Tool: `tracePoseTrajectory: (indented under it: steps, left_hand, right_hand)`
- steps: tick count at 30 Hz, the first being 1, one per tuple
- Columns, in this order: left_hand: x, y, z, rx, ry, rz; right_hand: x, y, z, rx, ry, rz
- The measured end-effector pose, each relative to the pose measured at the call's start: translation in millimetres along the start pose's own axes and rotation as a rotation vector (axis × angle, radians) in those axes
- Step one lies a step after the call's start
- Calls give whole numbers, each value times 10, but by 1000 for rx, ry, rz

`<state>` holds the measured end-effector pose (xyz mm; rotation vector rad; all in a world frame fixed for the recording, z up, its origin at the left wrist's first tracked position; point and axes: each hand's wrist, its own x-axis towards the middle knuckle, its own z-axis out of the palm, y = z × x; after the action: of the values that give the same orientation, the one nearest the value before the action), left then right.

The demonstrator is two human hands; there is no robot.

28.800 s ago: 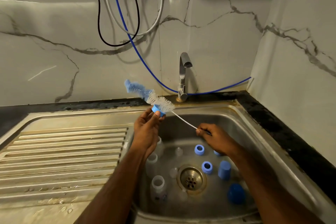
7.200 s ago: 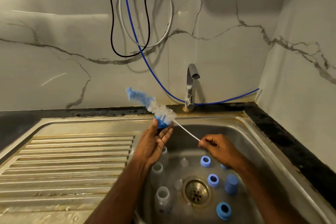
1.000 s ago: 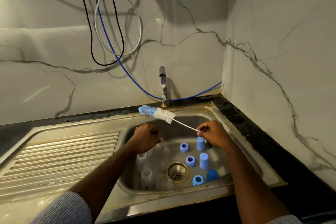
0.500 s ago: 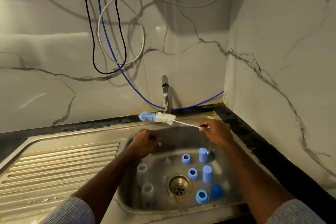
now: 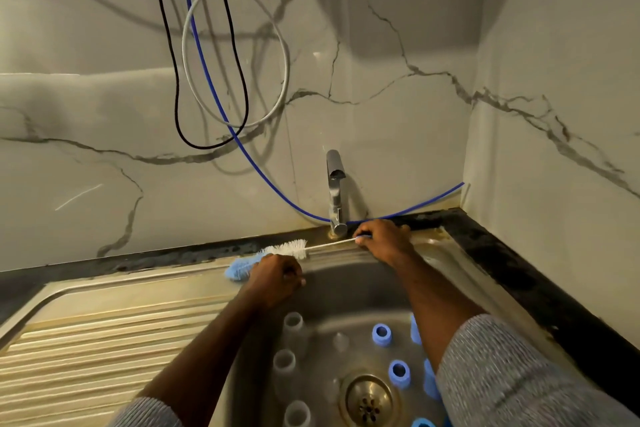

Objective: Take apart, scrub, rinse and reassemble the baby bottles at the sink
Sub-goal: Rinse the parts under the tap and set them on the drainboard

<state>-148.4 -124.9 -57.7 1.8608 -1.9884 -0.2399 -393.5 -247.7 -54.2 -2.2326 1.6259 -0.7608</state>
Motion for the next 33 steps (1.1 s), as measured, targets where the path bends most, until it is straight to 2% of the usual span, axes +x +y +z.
tracePoseTrajectory:
  steps: [4,9,23,29,33]
  left_hand:
    - [99,-56,9,4,29,28]
    - [172,-117,23,-21,53,5]
    - [158,-133,75,-17,-1,-9]
    - [40,-63,107,-96,56,-14]
    - [-111,-27,198,-109,119,-7]
  right_hand:
    - [220,-88,127,81,2,60]
    - [312,-120,272,8,71,119]
    - [250,-56,396,-89,103,57]
    - [83,-12,346,-108,272,-43]
    - [-151,27,396,-33,415,-142]
